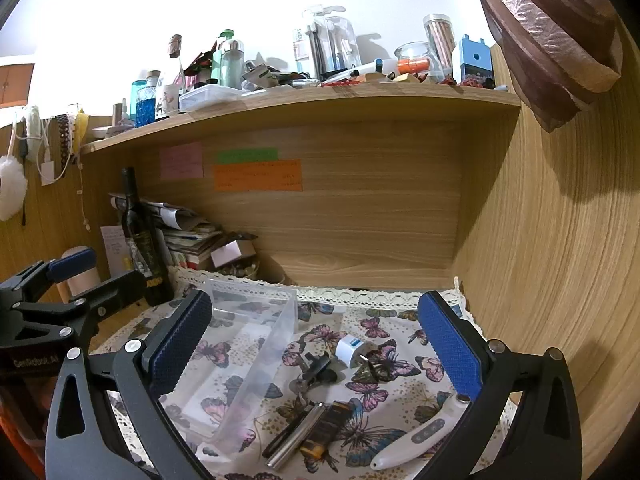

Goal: Organize rigid objects

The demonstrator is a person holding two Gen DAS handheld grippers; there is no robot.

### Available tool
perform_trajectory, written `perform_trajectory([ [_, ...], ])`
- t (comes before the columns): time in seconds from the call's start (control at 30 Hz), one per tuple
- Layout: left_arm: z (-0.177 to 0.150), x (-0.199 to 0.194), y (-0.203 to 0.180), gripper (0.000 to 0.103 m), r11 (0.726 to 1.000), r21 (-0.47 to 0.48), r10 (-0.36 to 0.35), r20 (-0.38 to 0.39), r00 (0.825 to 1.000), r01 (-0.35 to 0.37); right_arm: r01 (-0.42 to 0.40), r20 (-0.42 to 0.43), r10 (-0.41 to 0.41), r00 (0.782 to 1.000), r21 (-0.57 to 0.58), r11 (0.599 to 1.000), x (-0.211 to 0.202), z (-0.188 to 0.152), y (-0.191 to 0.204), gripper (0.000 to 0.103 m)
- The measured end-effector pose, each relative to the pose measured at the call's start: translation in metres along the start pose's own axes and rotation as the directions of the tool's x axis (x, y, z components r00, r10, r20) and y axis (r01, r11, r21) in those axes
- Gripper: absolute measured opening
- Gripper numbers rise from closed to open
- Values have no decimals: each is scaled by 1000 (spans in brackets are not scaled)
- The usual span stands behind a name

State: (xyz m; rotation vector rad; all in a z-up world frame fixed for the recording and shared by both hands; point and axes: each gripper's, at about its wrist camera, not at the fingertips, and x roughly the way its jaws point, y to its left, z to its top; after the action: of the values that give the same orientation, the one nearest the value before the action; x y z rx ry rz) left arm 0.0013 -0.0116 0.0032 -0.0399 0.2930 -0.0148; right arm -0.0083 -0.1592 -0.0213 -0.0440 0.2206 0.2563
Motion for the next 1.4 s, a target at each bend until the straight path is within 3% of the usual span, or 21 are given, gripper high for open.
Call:
perform_trajectory([
  [0.9, -3, -1, -7, 103, 1000, 16, -4, 7, 1000, 4, 5, -5, -5, 1000, 7, 1000, 0, -2, -2, 103],
  [1.2, -9, 18, 18, 103, 999, -28, -29, -85, 996, 27, 21, -27, -21, 999, 4, 1000, 16, -7, -6, 103],
  [1.27, -11, 23, 29, 95, 999, -44, -14, -115, 993, 9, 25, -46, -24, 999, 7, 1000, 23, -9, -9, 103],
  [1.3, -12, 28, 37, 86, 999, -48, 8, -146, 989, -15, 33, -56, -32, 998, 7, 999, 26, -10, -9, 103],
  [1.4, -18, 42, 57, 80, 996, -66, 49, -211, 976, -64, 49, -100, -48, 994, 6, 999, 39, -15, -13, 101],
])
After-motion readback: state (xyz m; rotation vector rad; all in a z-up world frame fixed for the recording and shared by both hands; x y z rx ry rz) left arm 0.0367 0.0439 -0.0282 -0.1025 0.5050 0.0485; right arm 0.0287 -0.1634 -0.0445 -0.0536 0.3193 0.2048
